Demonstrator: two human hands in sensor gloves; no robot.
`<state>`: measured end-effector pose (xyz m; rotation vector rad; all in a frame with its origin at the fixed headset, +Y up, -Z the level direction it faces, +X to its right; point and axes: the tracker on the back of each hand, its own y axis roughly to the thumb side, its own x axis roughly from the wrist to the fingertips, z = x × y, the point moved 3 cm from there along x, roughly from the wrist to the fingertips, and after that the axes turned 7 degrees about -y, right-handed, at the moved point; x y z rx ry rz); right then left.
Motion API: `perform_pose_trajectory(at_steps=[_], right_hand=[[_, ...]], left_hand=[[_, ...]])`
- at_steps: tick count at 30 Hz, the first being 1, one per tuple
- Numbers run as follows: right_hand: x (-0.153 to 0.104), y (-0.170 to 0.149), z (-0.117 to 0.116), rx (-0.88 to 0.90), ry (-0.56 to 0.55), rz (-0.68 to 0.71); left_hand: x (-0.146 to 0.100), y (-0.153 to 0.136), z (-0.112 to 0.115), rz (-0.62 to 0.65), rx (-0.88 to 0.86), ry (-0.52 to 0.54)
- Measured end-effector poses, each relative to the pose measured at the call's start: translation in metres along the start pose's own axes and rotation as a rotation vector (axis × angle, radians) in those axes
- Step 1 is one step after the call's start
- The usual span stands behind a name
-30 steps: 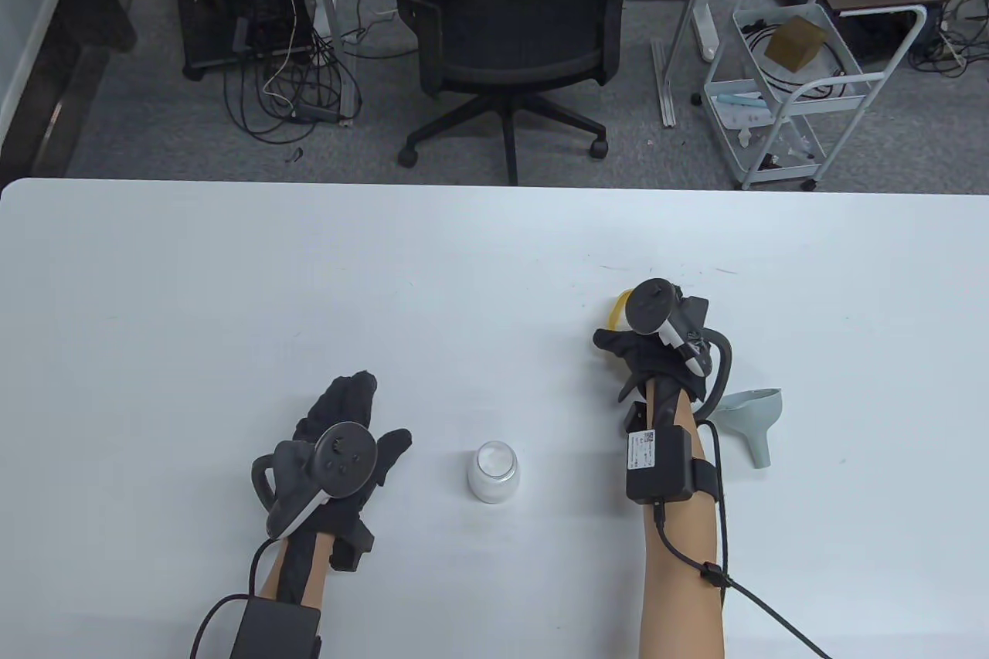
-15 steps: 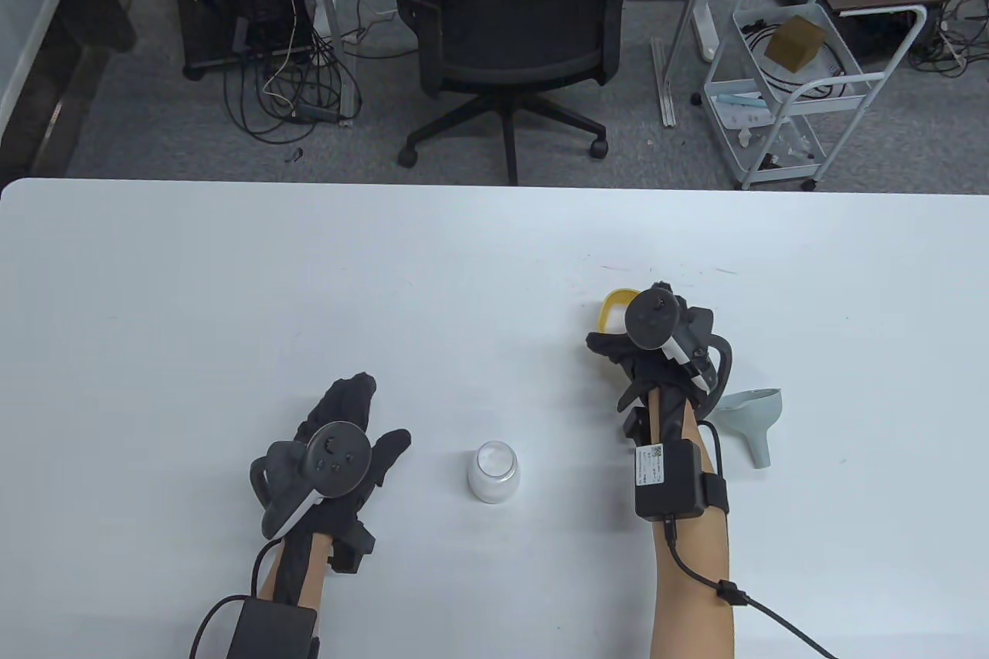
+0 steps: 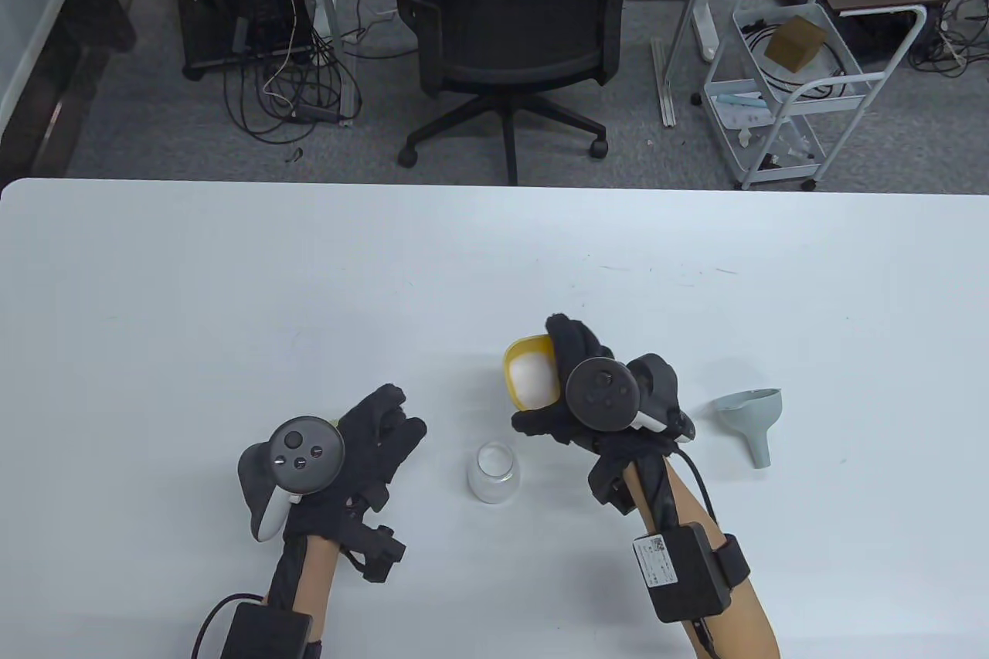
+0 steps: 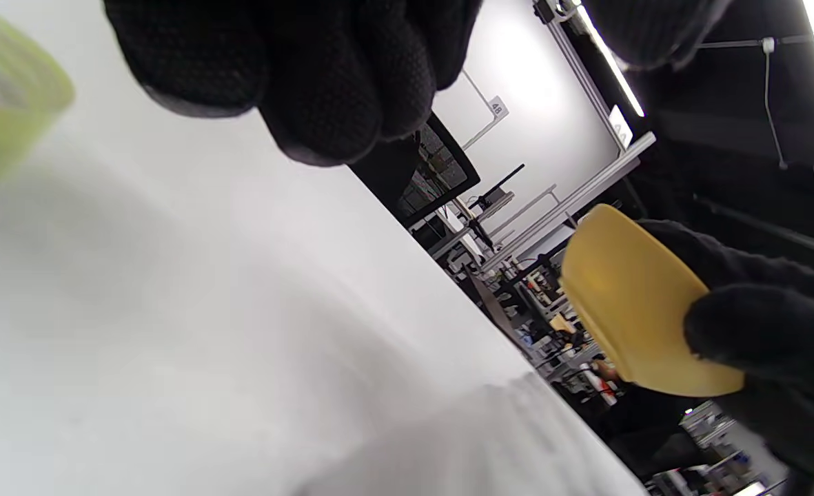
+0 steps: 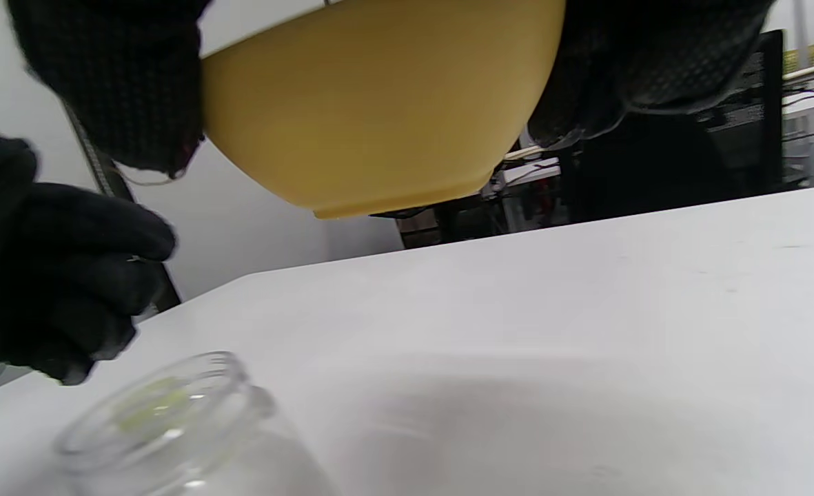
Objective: Unscrew the press dispenser and pour salt into it
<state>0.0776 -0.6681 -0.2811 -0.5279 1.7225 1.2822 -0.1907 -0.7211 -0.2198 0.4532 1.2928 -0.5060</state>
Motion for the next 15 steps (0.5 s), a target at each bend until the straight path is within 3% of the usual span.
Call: perform_pose_trajectory(at_steps=[3, 8, 15], right_hand=[[-0.002, 0.031, -0.002, 0.029, 0.018, 0.102], [-0.003, 0.064, -0.01, 0.047, 0.055, 0.215], [-0.004, 0.084, -0.021, 0.009, 0.07, 0.29]], left_hand=[[0.002, -0.005, 0.007, -0.009, -0.219, -0.115], [0.006, -0.012, 0.018, -0.03, -0.396, -0.259], [0.009, -0.022, 0.029, -0.053, -0.595, -0.393]])
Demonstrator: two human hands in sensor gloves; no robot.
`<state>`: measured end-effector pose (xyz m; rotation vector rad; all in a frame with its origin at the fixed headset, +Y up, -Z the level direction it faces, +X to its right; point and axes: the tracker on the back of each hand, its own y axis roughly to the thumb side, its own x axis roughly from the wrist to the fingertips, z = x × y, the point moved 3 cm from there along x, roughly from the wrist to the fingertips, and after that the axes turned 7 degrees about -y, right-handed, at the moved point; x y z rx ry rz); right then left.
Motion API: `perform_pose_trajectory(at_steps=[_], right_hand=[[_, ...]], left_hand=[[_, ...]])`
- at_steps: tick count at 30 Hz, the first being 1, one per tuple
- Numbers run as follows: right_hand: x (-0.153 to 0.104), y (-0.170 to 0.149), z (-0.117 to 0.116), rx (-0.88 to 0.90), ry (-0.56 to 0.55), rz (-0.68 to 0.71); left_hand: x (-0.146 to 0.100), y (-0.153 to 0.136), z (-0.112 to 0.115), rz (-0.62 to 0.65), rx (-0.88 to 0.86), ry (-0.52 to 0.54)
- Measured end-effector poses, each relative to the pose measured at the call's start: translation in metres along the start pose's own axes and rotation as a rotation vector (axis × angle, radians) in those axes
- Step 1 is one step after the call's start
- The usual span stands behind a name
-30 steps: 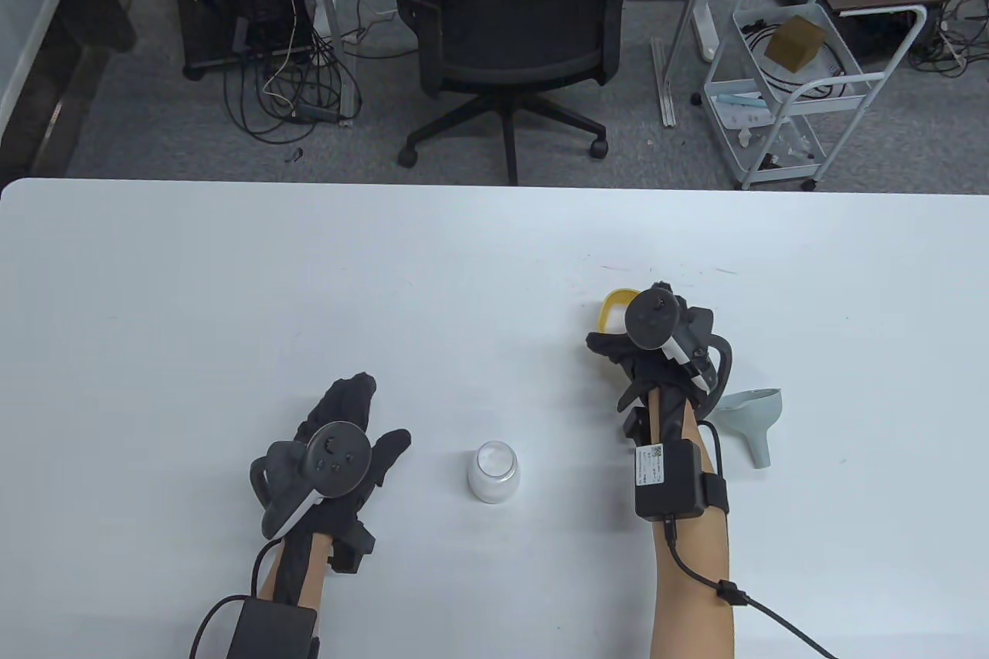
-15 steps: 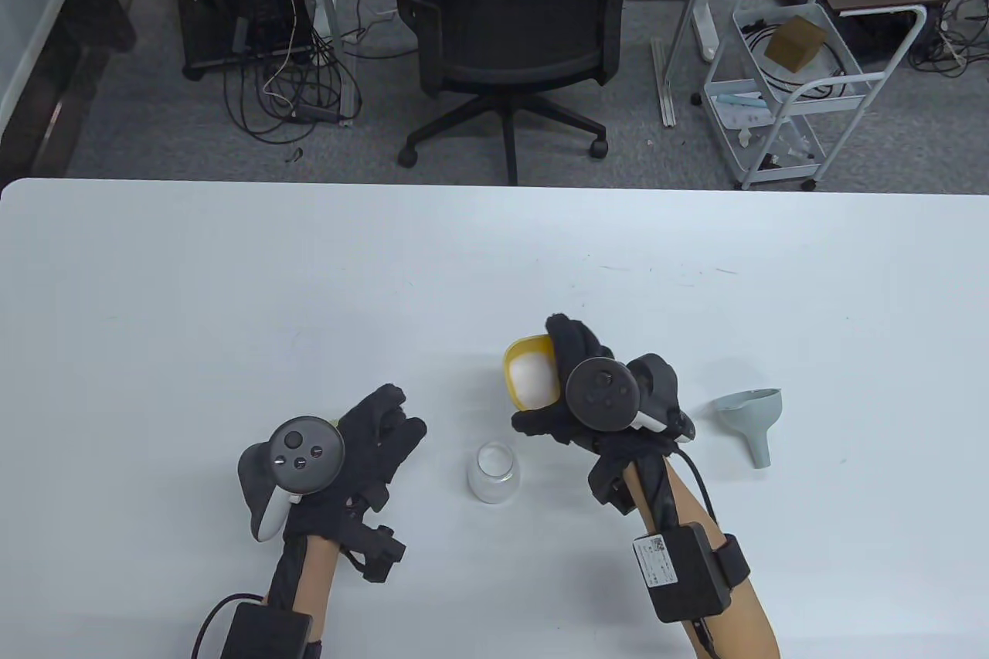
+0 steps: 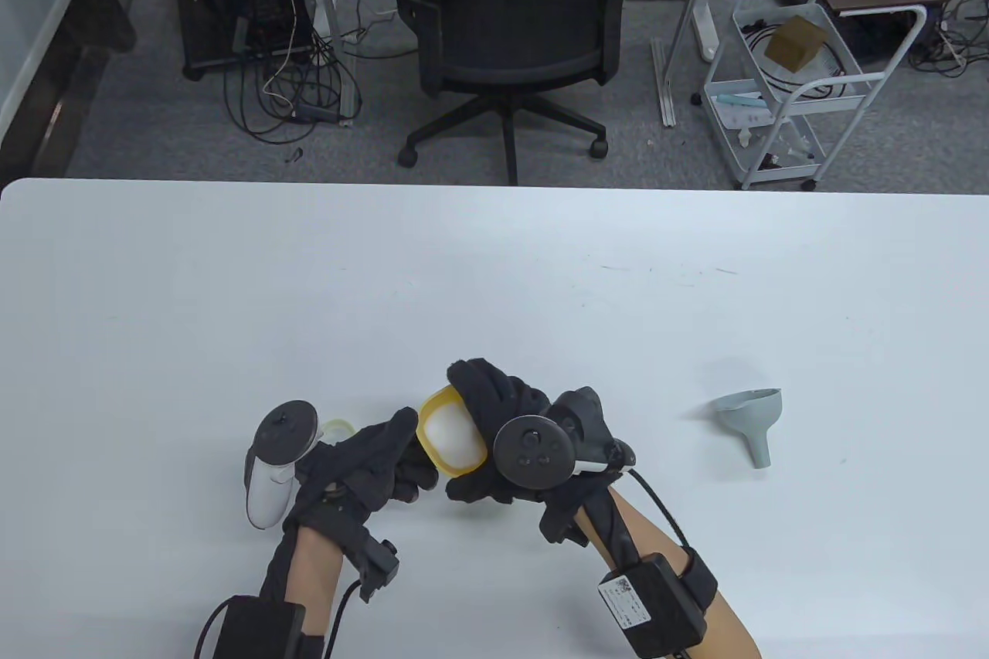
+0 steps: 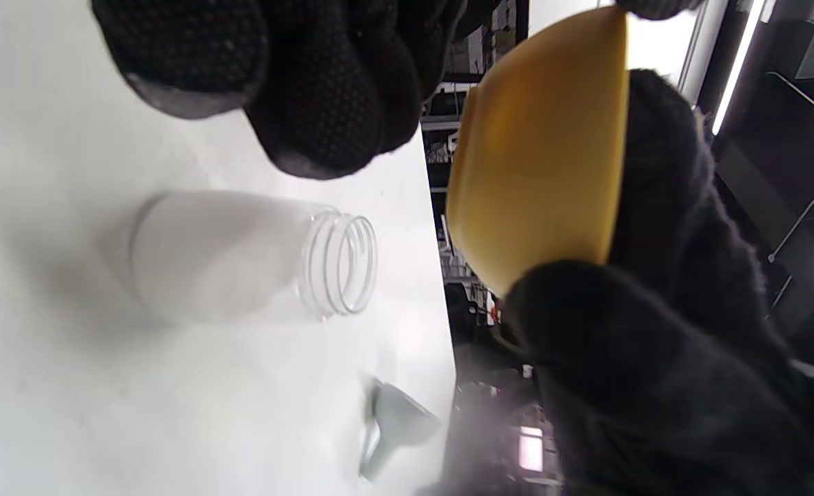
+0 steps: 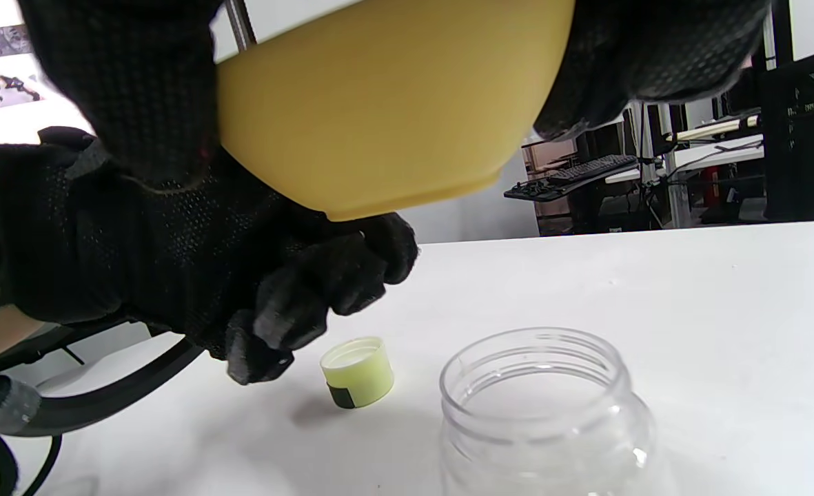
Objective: Unscrew the press dispenser and pour salt into it
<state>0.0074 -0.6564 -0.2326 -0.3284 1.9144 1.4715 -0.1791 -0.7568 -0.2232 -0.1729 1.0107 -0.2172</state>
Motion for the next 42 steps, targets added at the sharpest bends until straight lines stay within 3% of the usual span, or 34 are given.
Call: perform_pose_trajectory(at_steps=[4, 16, 20, 33, 42], right_hand=[[0.0, -0.002, -0.007, 0.032, 0.005, 0.002], [-0.001, -0.003, -0.007, 0.035, 0.011, 0.015], [-0.004, -0.003, -0.009, 0.024, 0.013, 0.019], [-0.005, -0.004, -0.013, 0.069, 0.059, 0.006], [-0.017, -0.014, -0.006, -0.034, -0.025, -0.087]], left_hand=[[0.006, -0.008, 0.005, 0.015, -0.119, -0.122], [0.011, -0.013, 0.008, 0.046, -0.172, -0.17], [0.011, -0.014, 0.007, 0.054, -0.153, -0.111], [0.012, -0.016, 0.008, 0.06, -0.148, -0.111], [0.006, -0.018, -0.006, 0.077, -0.119, -0.017]])
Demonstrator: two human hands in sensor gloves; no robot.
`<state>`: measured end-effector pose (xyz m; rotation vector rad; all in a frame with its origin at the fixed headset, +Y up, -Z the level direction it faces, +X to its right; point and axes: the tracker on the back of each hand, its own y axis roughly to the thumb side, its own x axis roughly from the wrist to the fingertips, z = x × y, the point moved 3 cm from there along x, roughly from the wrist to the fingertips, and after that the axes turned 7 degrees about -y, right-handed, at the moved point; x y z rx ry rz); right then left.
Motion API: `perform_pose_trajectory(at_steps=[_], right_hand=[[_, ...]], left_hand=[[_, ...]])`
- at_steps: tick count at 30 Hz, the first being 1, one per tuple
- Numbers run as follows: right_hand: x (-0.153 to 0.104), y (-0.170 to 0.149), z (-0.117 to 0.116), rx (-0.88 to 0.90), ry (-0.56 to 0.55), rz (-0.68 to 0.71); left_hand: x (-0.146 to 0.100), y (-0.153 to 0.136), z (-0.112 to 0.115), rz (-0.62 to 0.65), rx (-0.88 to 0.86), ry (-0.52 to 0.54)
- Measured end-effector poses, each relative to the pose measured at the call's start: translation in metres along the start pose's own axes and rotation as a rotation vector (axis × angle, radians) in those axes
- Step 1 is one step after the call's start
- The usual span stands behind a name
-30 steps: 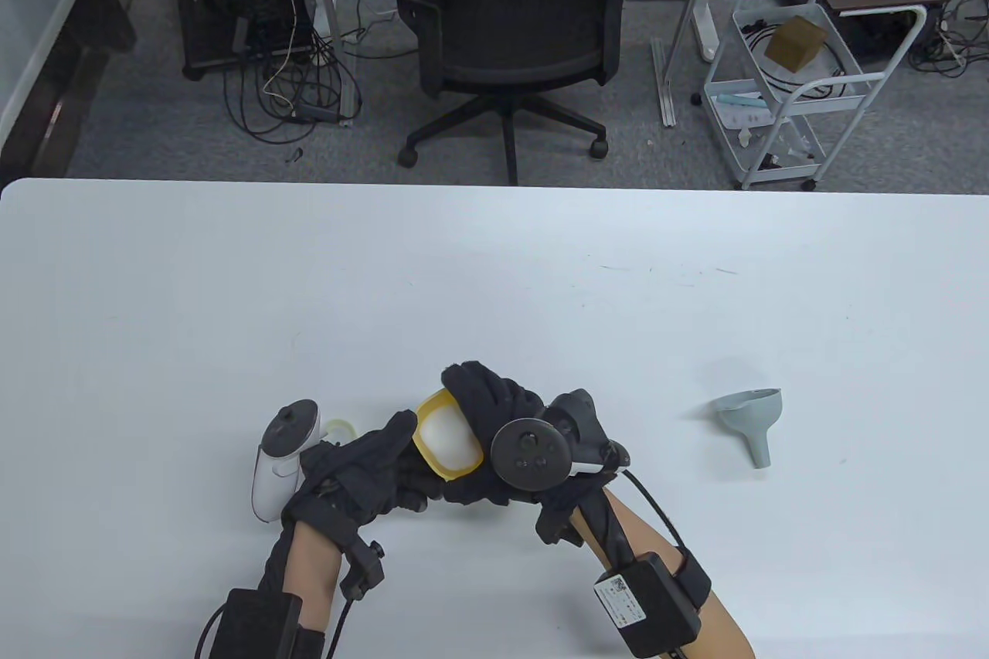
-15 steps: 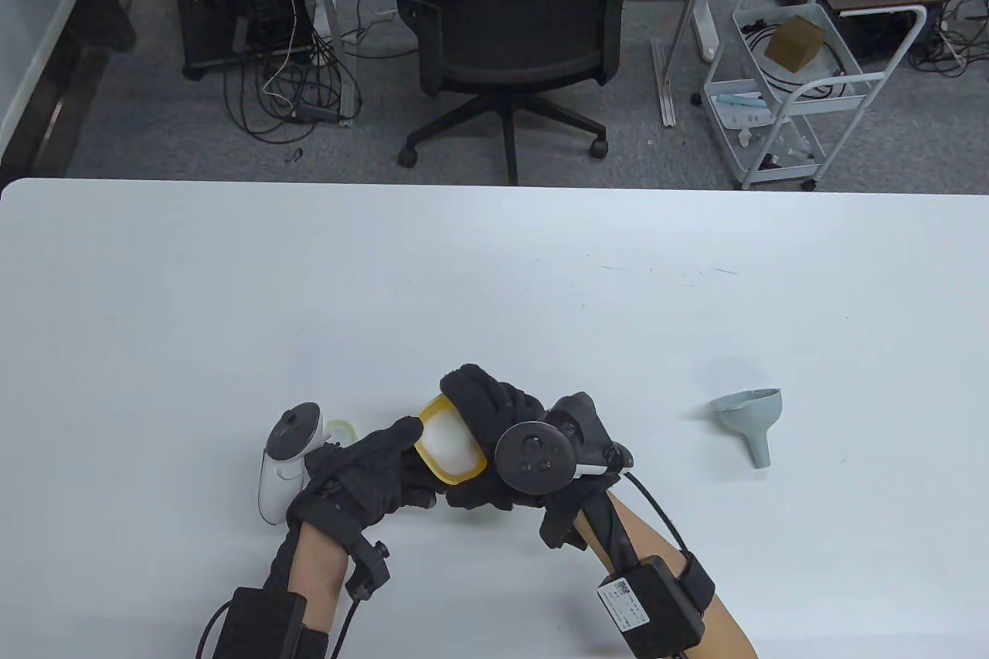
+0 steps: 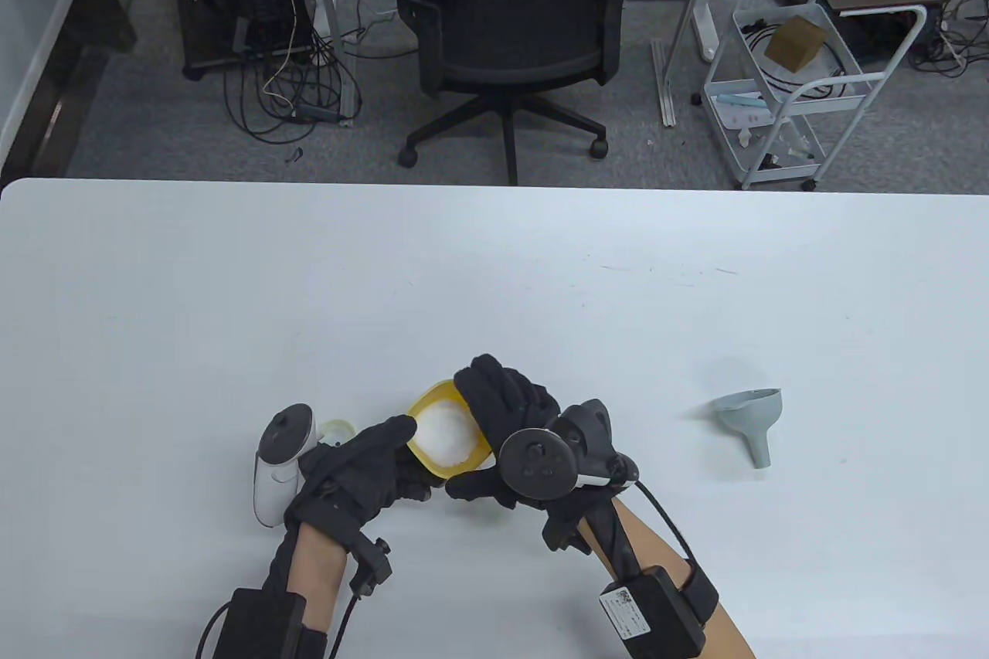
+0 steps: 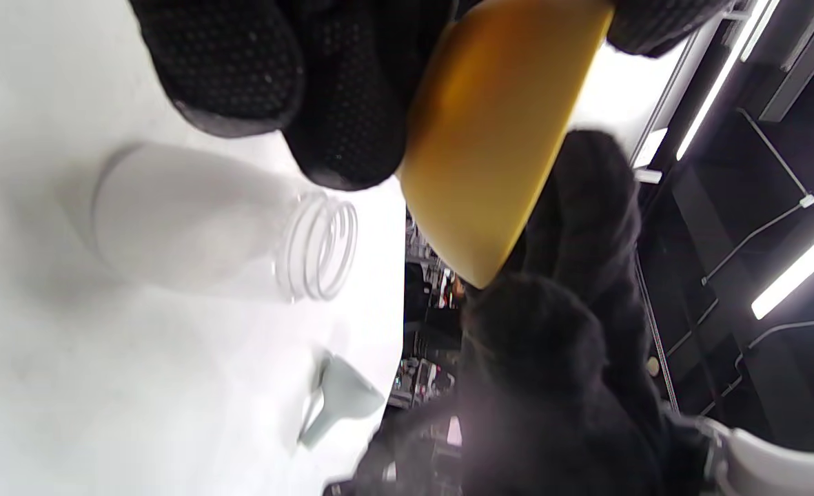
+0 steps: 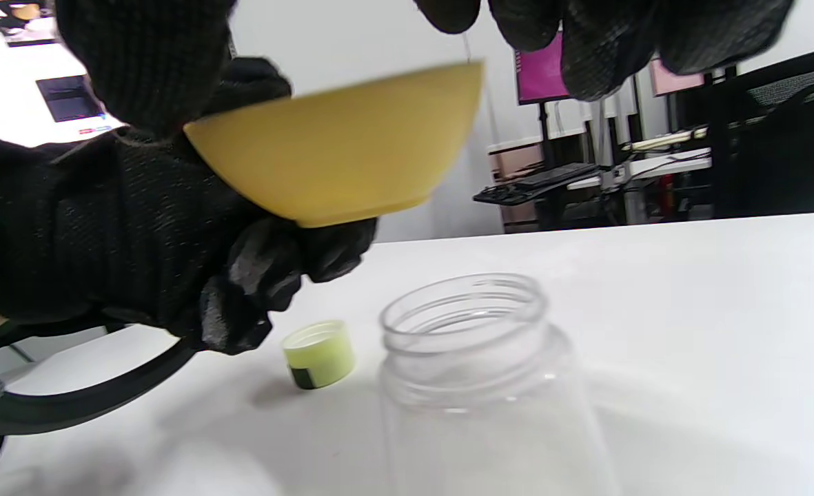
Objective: Unscrew the press dispenser and pour salt into it
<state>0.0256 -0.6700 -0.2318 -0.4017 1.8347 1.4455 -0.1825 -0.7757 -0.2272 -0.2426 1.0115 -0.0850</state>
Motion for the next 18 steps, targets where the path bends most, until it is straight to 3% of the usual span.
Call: perform_pose_trajectory(at_steps=[7, 18], right_hand=[[-0.02, -0.037, 0.013, -0.119, -0.011, -0.148], [-0.075, -0.148, 0.04, -0.348, 0.043, -0.661]], left_hand=[[-0.006, -0.005, -0.014, 0.019, -0.056, 0.054], [-0.008, -0.005, -0.017, 0.017, -0.062, 0.079]])
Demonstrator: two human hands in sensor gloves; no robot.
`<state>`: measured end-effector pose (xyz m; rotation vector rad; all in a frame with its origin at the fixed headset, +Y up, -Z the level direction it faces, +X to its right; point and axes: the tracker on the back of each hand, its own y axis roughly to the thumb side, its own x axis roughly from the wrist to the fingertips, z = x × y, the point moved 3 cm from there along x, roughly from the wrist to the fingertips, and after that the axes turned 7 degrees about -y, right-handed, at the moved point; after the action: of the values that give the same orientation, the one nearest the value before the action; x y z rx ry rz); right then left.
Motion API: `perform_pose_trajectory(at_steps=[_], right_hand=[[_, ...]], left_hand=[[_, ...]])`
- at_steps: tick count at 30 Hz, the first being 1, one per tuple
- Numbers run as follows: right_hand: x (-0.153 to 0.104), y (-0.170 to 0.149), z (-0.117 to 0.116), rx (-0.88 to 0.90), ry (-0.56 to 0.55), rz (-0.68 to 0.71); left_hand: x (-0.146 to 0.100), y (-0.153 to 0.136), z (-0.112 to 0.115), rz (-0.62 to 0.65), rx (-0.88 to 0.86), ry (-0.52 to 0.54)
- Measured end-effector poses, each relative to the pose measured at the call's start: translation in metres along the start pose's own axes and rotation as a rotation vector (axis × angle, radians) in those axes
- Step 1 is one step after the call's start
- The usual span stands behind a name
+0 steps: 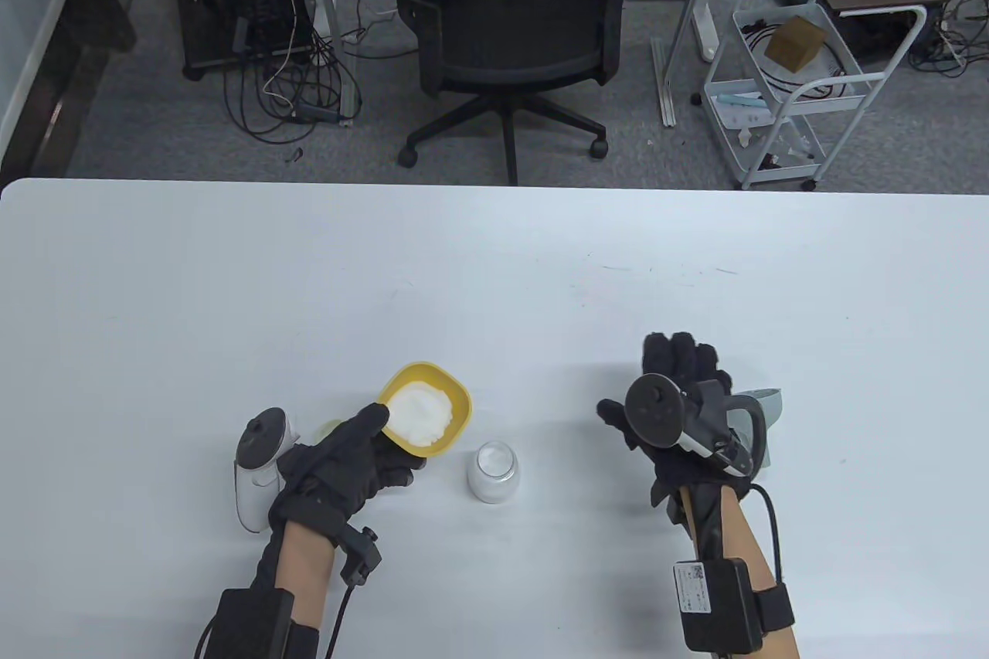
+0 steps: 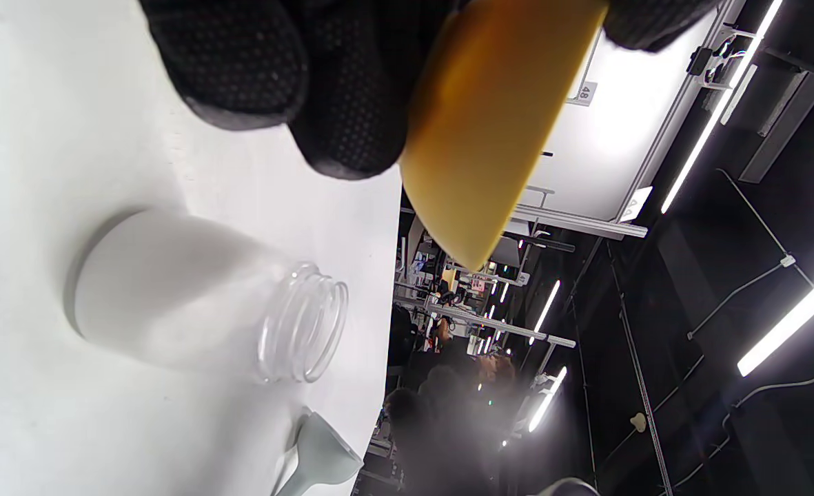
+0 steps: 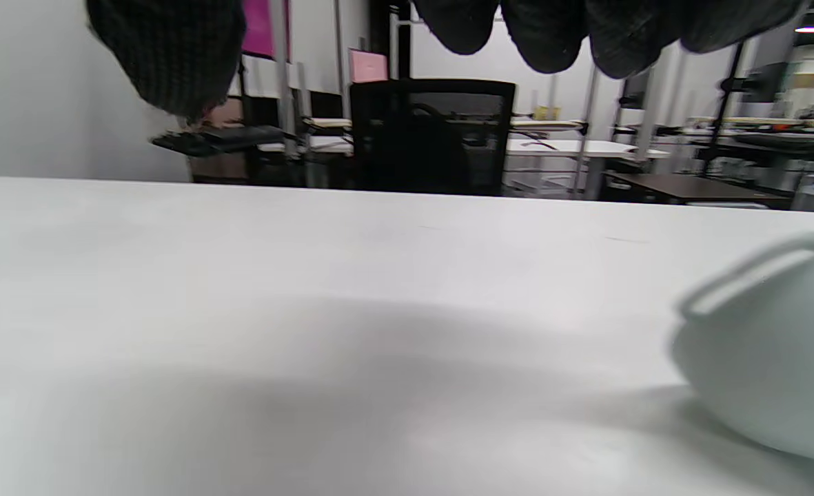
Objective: Unscrew the press dispenser and pour salt into it
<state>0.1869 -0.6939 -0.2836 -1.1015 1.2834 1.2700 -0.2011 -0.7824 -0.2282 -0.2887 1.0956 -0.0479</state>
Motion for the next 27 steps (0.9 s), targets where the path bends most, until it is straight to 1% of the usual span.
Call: perform_pose_trajectory(at_steps=[3, 5, 7, 10, 12, 18, 21, 23, 26, 27], right_hand=[[0.003, -0.03, -0.009, -0.065, 0.037, -0.143], [0.004, -0.044, -0.015, -0.097, 0.047, -0.213], [0.005, -0.053, -0.02, -0.138, 0.067, -0.259], [0.009, -0.068, -0.031, -0.22, 0.137, -0.349], [0.011, -0.075, -0.035, -0.239, 0.169, -0.388], [0.017, -0.085, -0.05, -0.222, 0.233, -0.45], [0.02, -0.083, -0.054, -0.286, 0.233, -0.458], [0.021, -0.082, -0.059, -0.317, 0.22, -0.486], [0.022, -0.079, -0.066, -0.446, 0.159, -0.515], [0.022, -0.078, -0.066, -0.463, 0.151, -0.516]], left_hand=[[0.0, -0.001, -0.001, 0.0, 0.001, 0.006], [0.0, -0.001, -0.001, 0.002, 0.001, 0.016], [0.0, -0.001, -0.001, 0.002, 0.001, 0.018], [0.0, -0.001, -0.001, 0.002, 0.001, 0.019], [0.0, -0.002, -0.001, -0.003, 0.004, 0.025], [0.001, -0.003, -0.002, -0.008, 0.008, 0.033], [0.0, -0.003, -0.003, -0.005, 0.011, 0.05], [-0.001, -0.004, -0.004, -0.004, 0.01, 0.062], [-0.001, -0.004, -0.004, -0.001, -0.001, 0.063], [-0.001, -0.004, -0.004, 0.0, -0.002, 0.064]])
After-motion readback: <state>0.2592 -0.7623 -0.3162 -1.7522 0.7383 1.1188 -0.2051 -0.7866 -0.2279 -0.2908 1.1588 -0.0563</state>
